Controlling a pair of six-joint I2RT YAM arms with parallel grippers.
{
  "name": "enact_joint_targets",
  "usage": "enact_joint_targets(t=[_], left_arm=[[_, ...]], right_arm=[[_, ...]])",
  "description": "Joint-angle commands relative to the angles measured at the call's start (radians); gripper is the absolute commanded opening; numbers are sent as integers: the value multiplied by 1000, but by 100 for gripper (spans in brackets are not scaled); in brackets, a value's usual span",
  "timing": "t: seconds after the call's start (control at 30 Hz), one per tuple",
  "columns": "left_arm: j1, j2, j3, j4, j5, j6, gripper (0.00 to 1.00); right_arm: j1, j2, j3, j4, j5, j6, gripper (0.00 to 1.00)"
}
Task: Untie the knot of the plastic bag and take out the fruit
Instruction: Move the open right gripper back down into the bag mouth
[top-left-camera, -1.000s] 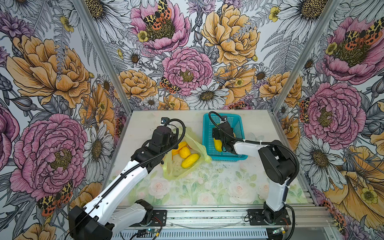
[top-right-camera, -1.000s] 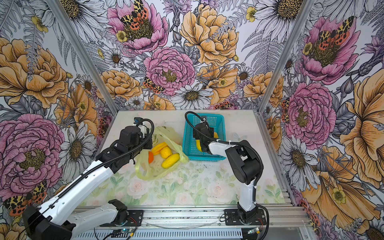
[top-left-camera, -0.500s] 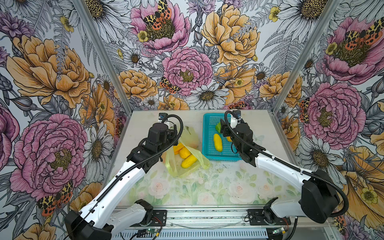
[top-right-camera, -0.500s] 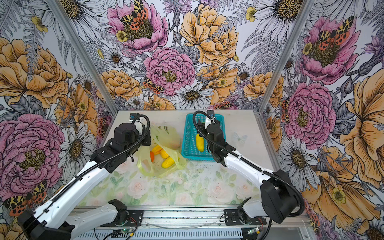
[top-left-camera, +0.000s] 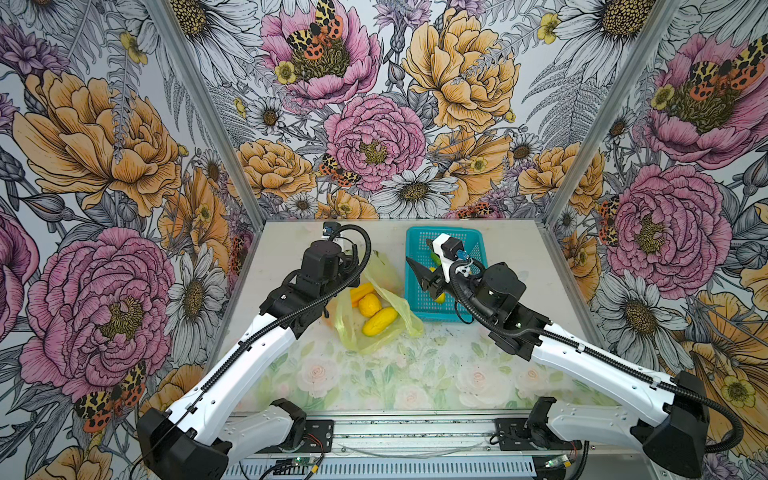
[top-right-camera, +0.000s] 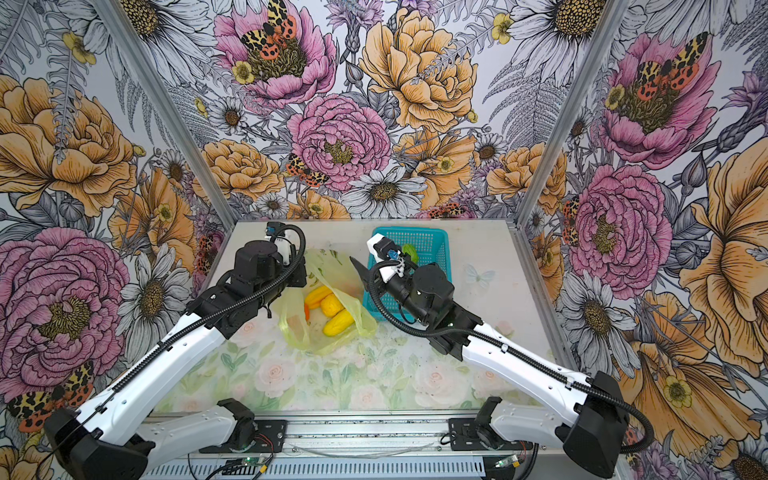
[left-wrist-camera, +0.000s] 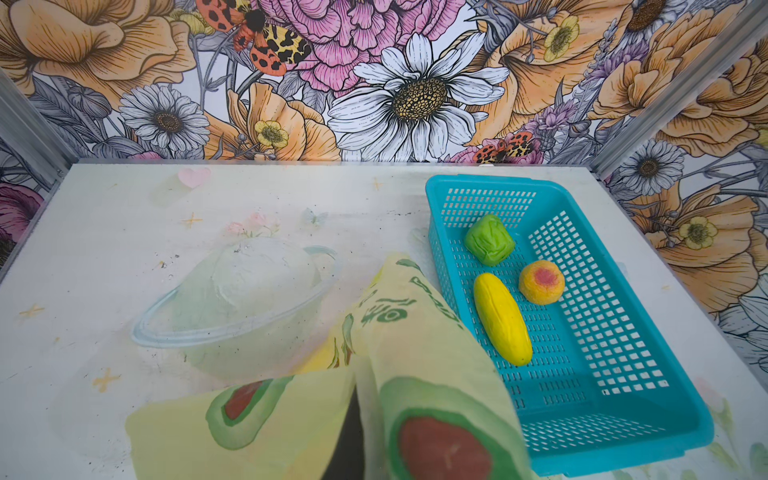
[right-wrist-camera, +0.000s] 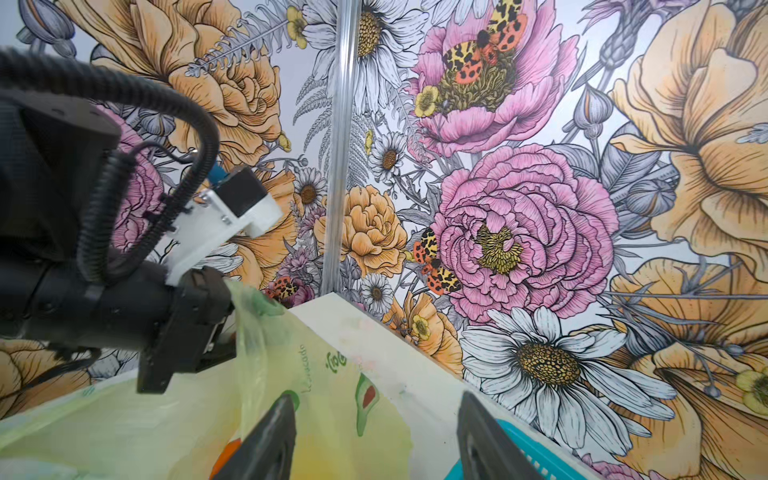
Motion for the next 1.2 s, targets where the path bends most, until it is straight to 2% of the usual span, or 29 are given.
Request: enact_joint_targets(t=[0.0,0.13,0.37,0.53,0.7,0.87,1.0,1.17], left_arm=[[2,28,28,20,7,-1,0],[2,33,26,19,26,-1,0],[8,-22,17,21,26,-3,0],[9,-53,1,28,26,-14,0],[10,-48,-14,32,19,-11,0],[17,-46,-14,22,3,-10,0],[19,-41,-14,20,9,-9,0],[18,-35,-12,24,13,-9,0]], right_arm=[[5,-60,-66,10,-37,10,62],[26,-69,-103,12,-135,37,57],[108,20,-58,-115,-100,43,41],[165,66,-108,-68,-102,10,40],[213,154,-86,-68,-100,-33,36],[245,262,-47,-62,-32,-59,30],[245,332,-51,4,-11,-55,32],[242,529,42,32,79,-36,33]])
